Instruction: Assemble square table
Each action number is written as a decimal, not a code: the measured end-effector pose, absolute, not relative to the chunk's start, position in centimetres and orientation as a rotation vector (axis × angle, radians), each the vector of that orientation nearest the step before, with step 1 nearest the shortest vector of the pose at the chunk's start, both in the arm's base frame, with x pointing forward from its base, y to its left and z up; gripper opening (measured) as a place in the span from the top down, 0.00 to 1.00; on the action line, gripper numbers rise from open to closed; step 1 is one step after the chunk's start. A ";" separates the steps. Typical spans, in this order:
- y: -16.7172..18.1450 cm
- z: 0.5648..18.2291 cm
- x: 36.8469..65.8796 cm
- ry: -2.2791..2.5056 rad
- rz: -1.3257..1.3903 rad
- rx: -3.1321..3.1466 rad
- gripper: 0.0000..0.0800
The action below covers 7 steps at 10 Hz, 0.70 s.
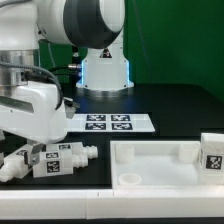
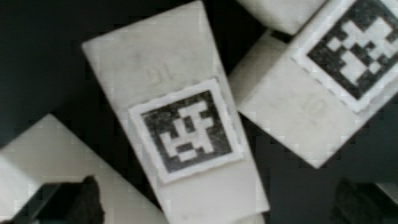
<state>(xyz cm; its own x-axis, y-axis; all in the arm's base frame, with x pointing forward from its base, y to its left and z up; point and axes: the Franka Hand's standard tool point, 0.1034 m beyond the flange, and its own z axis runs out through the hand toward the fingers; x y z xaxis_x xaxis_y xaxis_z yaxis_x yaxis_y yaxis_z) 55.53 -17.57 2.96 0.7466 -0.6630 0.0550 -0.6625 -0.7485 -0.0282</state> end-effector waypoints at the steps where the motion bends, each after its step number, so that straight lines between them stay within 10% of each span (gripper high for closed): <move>1: -17.6 3.0 55.6 1.111 -0.104 -2.931 0.19; 7: -16.4 2.5 55.8 1.118 -0.103 -2.927 0.19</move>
Offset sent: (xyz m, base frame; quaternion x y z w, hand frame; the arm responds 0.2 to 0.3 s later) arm -0.0009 0.0169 -0.0026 0.0188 0.0005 0.0329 0.9993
